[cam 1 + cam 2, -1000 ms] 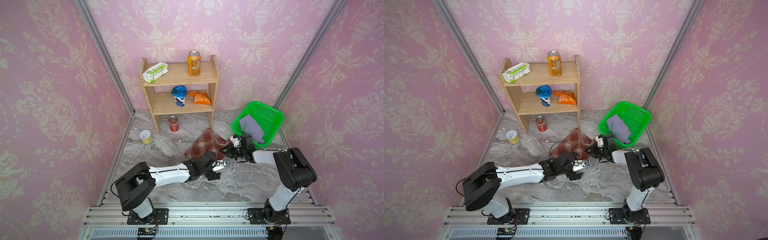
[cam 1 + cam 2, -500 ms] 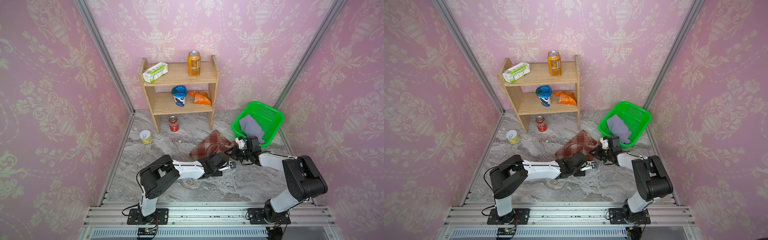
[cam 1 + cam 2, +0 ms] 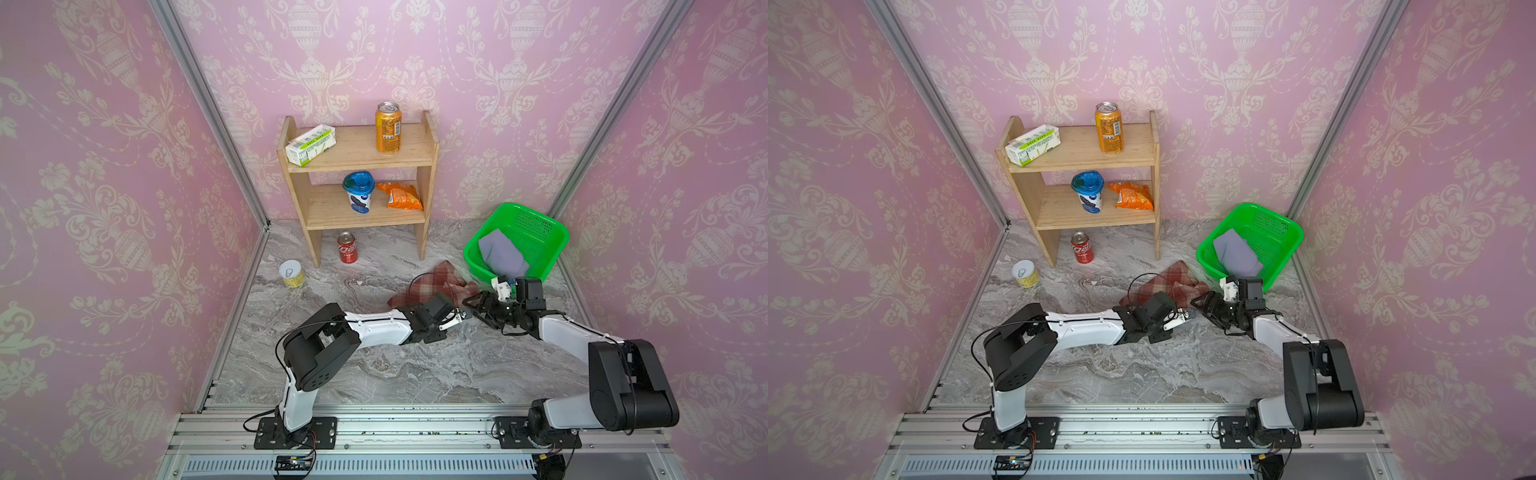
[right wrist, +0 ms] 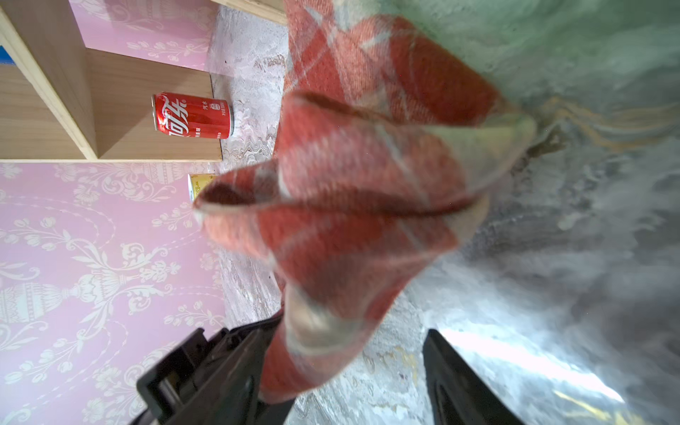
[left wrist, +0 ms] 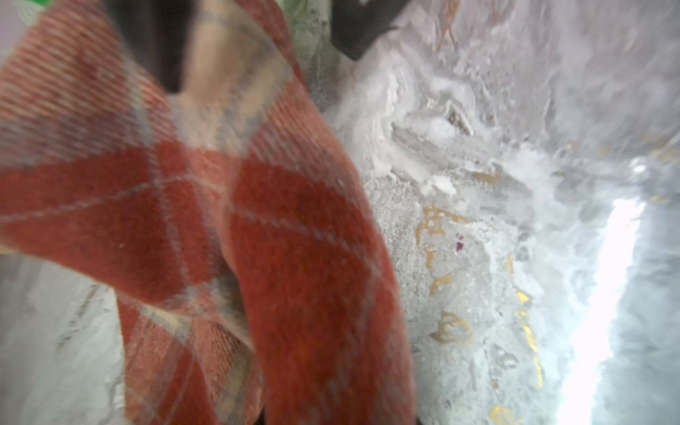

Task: Roll up the skirts
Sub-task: Roll the skirt at the center of the board.

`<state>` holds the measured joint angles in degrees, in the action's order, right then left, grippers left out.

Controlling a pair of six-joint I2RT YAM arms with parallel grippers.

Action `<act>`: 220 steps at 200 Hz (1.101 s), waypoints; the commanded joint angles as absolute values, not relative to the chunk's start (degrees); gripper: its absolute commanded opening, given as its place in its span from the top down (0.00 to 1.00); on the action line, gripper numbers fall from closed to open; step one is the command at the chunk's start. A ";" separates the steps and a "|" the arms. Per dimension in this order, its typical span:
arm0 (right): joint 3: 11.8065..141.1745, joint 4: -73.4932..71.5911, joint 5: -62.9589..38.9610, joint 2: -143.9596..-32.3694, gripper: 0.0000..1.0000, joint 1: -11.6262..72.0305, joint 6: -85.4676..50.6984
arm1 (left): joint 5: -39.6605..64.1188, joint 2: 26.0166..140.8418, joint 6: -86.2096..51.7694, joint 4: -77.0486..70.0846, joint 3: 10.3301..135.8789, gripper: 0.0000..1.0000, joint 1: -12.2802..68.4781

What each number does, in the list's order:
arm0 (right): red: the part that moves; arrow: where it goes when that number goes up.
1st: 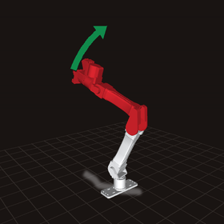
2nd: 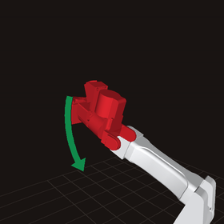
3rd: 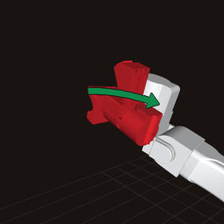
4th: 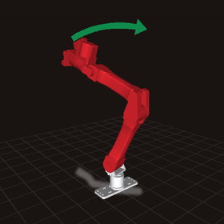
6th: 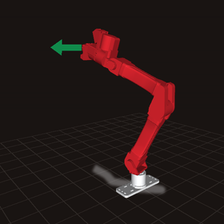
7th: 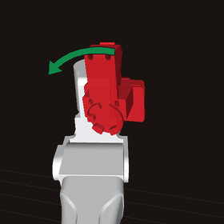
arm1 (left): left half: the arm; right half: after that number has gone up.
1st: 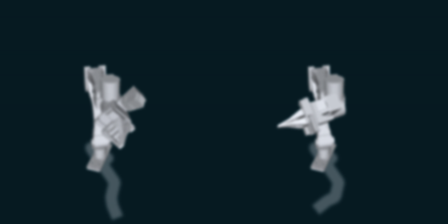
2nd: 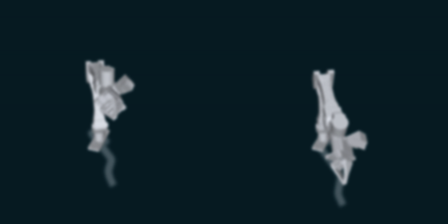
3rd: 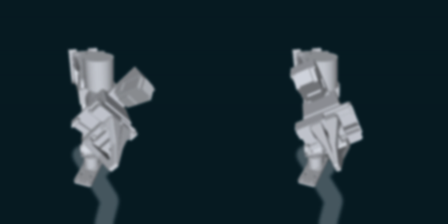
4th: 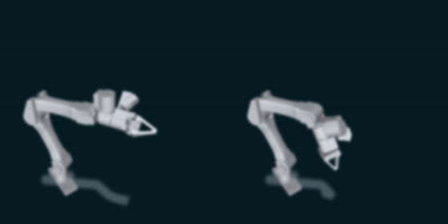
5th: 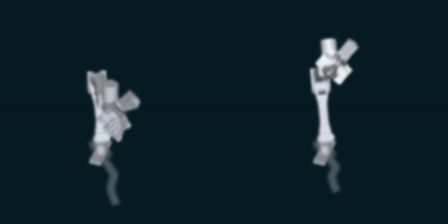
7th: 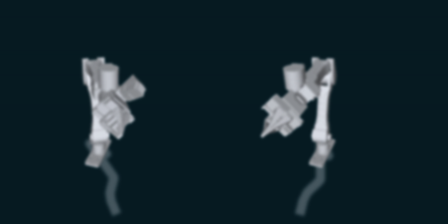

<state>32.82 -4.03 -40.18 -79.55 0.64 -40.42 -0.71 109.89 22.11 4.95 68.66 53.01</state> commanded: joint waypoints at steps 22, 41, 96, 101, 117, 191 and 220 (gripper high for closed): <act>28.42 -5.15 -41.93 -75.11 0.15 0.10 -39.87 | 32.07 107.63 0.80 -0.48 68.75 0.88 45.89; 27.44 -8.52 -42.47 -74.96 0.11 0.16 -41.04 | 38.60 109.30 -3.81 -5.90 67.28 0.88 45.18; 29.28 -17.04 -41.65 -82.74 0.08 1.13 -44.94 | 46.43 114.71 -16.32 -24.48 62.35 0.88 44.81; 29.72 -17.28 -41.55 -83.62 0.09 1.39 -45.00 | 46.65 115.07 -16.89 -25.27 62.25 0.88 44.79; 30.43 -18.48 -41.28 -86.20 0.13 2.10 -45.74 | 47.26 116.22 -18.73 -27.73 61.75 0.88 44.74; 32.73 -15.05 -38.39 -89.91 1.00 4.25 -43.77 | 46.24 118.50 -19.23 -29.65 58.69 0.53 44.48; 33.35 -11.53 -37.78 -88.20 1.00 4.30 -42.55 | 33.50 108.35 -6.61 -17.05 56.83 0.01 44.45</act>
<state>31.90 -16.23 -39.38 -89.38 3.81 -44.73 43.16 116.18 -17.37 -28.05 58.76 44.10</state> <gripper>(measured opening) 0.114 0.853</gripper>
